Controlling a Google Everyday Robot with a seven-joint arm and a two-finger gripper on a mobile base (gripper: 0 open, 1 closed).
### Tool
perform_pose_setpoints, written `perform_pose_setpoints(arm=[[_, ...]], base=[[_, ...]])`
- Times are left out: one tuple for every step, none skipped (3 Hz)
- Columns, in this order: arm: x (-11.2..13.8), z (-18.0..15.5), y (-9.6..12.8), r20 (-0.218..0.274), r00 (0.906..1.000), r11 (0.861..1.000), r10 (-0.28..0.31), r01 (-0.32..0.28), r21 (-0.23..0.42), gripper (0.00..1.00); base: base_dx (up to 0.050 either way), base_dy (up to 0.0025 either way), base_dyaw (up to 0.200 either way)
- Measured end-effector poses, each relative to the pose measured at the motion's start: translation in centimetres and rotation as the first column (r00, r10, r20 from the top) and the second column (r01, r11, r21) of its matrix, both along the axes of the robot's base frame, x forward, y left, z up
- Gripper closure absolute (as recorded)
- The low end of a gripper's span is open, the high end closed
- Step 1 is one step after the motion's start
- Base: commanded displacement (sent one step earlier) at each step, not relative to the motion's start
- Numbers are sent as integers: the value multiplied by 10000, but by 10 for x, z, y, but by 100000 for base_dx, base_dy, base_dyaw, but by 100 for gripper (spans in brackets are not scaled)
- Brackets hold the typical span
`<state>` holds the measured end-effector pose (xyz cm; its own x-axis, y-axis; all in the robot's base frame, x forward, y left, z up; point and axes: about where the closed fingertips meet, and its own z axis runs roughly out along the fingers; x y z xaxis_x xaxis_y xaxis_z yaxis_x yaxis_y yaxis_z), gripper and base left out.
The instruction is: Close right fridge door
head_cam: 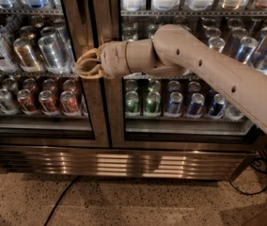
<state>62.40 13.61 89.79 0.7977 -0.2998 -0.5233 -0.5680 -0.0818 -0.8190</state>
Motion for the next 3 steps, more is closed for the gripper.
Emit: perform_pose_setpoints(arm=[[0, 0, 0, 0, 10000, 10000, 1, -1, 0, 100], [0, 0, 0, 0, 10000, 10000, 1, -1, 0, 81], [0, 0, 0, 0, 10000, 10000, 1, -1, 0, 58]], base=[[0, 0, 0], [0, 0, 0], [0, 0, 0]])
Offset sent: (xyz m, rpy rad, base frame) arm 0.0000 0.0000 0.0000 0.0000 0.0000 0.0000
